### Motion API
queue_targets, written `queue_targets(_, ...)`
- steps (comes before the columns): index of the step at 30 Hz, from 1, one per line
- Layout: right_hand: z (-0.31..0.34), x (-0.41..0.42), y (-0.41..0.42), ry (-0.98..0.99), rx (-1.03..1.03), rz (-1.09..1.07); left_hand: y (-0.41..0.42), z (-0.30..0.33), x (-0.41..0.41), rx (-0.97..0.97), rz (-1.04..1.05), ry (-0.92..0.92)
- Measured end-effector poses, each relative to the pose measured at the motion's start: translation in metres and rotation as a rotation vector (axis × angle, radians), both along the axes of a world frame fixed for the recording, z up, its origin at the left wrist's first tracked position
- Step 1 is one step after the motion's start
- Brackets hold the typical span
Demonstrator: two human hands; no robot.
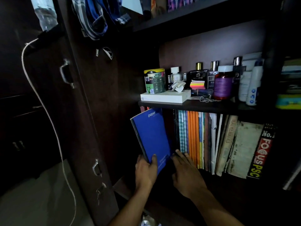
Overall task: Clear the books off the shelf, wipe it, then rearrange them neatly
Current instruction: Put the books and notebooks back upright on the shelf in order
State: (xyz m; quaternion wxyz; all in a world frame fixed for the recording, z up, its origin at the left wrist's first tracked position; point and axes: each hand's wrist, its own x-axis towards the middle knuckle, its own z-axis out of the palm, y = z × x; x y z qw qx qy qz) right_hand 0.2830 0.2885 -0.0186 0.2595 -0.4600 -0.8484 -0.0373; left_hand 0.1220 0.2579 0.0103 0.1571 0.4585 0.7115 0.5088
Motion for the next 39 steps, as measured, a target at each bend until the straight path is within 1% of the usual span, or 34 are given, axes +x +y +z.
queue_targets(2,0.002,0.001,0.0,-0.03,-0.009,0.021,0.014,0.004,0.004,-0.048,-0.028,0.138)
queue_targets(4,0.005,0.001,0.001,-0.045,-0.03,0.03,0.03,0.008,0.009,-0.091,-0.037,0.163)
queue_targets(6,0.005,0.001,0.002,-0.025,-0.031,0.031,0.043,0.009,0.011,-0.077,0.012,0.171)
queue_targets(8,0.005,0.0,0.002,-0.025,-0.038,0.029,0.045,0.004,0.01,0.048,0.043,0.107)
queue_targets(10,0.007,0.0,0.001,-0.026,-0.05,0.02,0.04,-0.006,0.01,0.197,-0.007,0.017)
queue_targets(12,0.008,-0.001,0.0,-0.036,-0.051,0.02,0.038,-0.014,0.01,0.279,-0.065,0.035)
queue_targets(15,0.011,-0.001,-0.003,-0.034,-0.053,0.031,0.052,-0.018,0.008,0.304,-0.076,0.113)
queue_targets(20,0.009,0.0,-0.002,-0.007,-0.046,0.057,0.064,-0.023,0.015,0.17,-0.198,0.23)
queue_targets(24,0.006,0.001,-0.003,-0.009,-0.036,0.059,0.062,-0.025,0.015,0.161,-0.202,0.251)
queue_targets(27,0.006,-0.001,0.002,0.012,-0.035,0.057,0.059,-0.02,0.015,0.195,-0.202,0.231)
queue_targets(28,0.009,0.0,0.005,-0.008,-0.032,0.065,0.058,-0.016,0.016,0.212,-0.197,0.231)
queue_targets(30,0.011,0.003,-0.002,-0.065,-0.087,0.078,0.045,-0.013,0.017,0.184,-0.214,0.218)
queue_targets(33,0.013,0.022,-0.034,-0.027,-0.212,0.06,0.011,-0.014,0.031,0.044,-0.318,0.155)
queue_targets(34,0.012,0.032,-0.048,-0.015,-0.238,0.044,0.0,-0.016,0.036,0.023,-0.357,0.12)
queue_targets(36,0.016,0.06,-0.088,-0.012,-0.263,-0.013,-0.031,-0.015,0.056,0.004,-0.44,0.07)
queue_targets(39,0.016,0.105,-0.152,0.011,-0.296,-0.114,-0.08,-0.011,0.092,-0.081,-0.558,0.017)
